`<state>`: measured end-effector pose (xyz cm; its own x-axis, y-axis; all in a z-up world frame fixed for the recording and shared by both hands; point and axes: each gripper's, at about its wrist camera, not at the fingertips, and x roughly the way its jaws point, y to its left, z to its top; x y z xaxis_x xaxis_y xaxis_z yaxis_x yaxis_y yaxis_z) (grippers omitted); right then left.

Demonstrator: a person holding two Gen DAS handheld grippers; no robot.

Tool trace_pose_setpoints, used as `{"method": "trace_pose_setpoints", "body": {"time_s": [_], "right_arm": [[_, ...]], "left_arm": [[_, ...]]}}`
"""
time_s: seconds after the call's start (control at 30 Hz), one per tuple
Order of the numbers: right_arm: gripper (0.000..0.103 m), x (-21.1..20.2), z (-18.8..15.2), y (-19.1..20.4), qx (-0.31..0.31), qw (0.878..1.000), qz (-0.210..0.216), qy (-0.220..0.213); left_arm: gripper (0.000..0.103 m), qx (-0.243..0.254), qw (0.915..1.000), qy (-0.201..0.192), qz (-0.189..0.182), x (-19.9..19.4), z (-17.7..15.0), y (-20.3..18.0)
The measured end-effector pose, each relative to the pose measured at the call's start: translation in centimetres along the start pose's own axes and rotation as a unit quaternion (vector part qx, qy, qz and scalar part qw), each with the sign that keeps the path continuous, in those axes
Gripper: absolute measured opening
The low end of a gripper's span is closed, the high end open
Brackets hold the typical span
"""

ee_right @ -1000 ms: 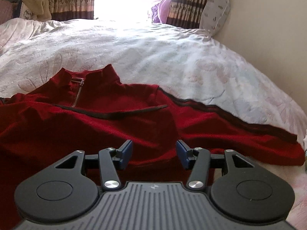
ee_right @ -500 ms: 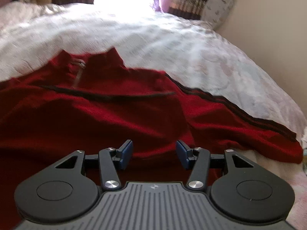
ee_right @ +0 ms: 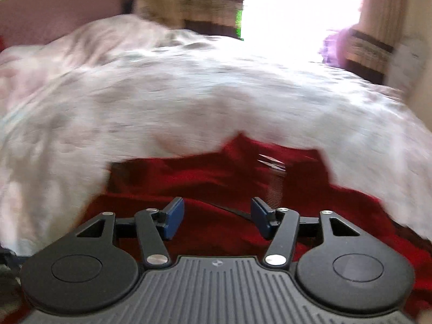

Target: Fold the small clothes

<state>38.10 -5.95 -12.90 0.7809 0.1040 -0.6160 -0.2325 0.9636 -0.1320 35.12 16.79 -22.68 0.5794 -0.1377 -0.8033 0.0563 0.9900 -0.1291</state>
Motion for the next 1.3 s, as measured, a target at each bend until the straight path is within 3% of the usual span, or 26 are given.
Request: {"method": "trace_pose_setpoints", "body": {"time_s": [0.1,0.27,0.33,0.53,0.63,0.67,0.73,0.8,0.83,0.93,1.17,1.3], "right_arm": [[0.069,2.0,1.3,3.1,-0.023,0.999,0.018,0.015],[0.068,4.8,1.7,6.8,-0.046,0.998,0.011,0.039],[0.063,5.4,1.6,7.4,-0.039,0.998,0.013,0.049],[0.060,4.6,1.9,7.7,-0.032,0.999,0.021,0.028],[0.065,4.1,2.2,7.7,-0.020,0.999,0.041,0.020],[0.072,4.3,2.3,7.8,-0.017,0.998,0.051,0.026],[0.073,5.3,2.2,8.2,-0.022,0.997,0.056,0.052],[0.055,6.6,1.7,8.8,-0.040,0.996,0.034,0.077],[0.037,7.0,1.4,8.9,-0.046,0.995,0.029,0.079],[0.015,6.8,0.6,8.9,-0.041,0.997,0.028,0.050],[0.011,4.6,2.5,8.5,-0.013,1.000,-0.010,-0.027],[0.012,5.5,3.7,8.3,-0.005,1.000,-0.009,-0.027]], "left_arm": [[0.028,-0.024,0.9997,0.002,-0.006,-1.9,-0.6,0.9],[0.028,-0.044,0.9990,-0.007,-0.001,-3.3,-0.4,2.2],[0.028,-0.052,0.9986,0.004,-0.005,-2.9,-0.5,2.6],[0.028,-0.045,0.9987,0.023,-0.003,-2.1,-0.7,2.9],[0.028,-0.055,0.9983,0.020,-0.006,-2.6,-0.7,3.3],[0.028,-0.058,0.9981,0.020,-0.004,-2.6,-0.6,3.4],[0.028,-0.064,0.9977,0.023,-0.002,-2.4,-0.6,3.6],[0.028,-0.067,0.9975,0.024,0.001,-2.2,-0.6,3.6],[0.028,-0.067,0.9974,0.024,0.004,-2.1,-0.6,3.7],[0.029,-0.070,0.9971,0.022,0.019,-2.2,-0.4,3.8],[0.029,-0.090,0.9953,0.022,0.028,-2.5,-0.2,4.6],[0.032,-0.090,0.9951,0.024,0.032,-2.3,-0.2,4.5]]}}
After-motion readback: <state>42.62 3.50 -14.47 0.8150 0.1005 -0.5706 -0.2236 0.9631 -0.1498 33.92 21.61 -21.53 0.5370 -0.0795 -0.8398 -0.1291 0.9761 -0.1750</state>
